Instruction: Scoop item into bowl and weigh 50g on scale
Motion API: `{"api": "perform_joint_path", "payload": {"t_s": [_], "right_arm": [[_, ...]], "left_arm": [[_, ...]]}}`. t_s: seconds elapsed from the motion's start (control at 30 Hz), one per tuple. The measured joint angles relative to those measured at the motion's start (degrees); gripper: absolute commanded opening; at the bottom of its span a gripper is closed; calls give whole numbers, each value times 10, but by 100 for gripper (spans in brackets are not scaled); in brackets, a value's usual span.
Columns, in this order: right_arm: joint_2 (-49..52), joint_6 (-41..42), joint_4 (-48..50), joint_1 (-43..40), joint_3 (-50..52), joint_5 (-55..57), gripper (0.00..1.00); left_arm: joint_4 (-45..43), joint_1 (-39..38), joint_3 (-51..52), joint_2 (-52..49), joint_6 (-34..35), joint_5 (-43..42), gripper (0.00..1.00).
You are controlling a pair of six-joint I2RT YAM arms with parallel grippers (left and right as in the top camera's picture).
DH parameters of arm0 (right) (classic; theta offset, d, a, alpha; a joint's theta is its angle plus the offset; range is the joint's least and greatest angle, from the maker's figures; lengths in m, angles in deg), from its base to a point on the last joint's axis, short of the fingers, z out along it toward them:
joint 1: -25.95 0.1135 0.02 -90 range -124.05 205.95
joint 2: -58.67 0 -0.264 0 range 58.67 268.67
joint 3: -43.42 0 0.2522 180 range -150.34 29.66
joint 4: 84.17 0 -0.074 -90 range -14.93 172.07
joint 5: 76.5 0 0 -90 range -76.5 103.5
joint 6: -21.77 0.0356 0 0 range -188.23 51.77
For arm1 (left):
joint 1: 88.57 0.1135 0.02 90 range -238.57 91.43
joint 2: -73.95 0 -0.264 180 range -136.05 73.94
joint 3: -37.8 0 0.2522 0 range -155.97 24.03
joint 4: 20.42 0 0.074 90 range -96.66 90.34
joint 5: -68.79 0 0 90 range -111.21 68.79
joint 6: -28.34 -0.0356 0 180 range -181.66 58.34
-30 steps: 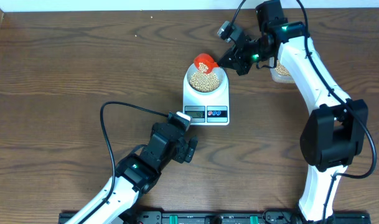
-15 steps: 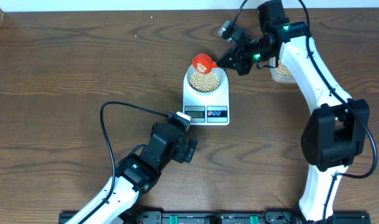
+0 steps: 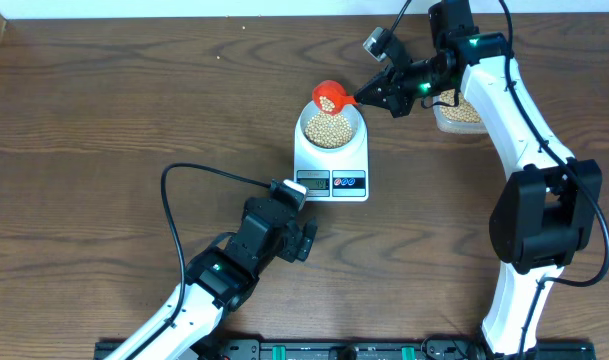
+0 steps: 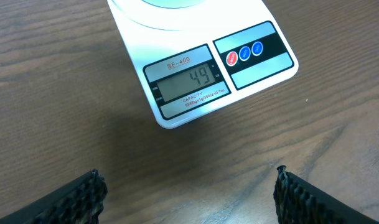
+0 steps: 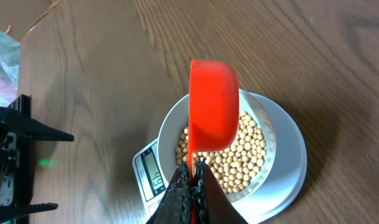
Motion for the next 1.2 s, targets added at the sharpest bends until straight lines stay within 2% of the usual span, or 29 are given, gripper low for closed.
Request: {"api": "perform_joint_path", "payload": {"t_s": [1.2], "right_arm": [[0, -25, 6, 0, 0, 40, 1]], "left_arm": [[0, 0, 0, 0, 0, 0, 89]]}}
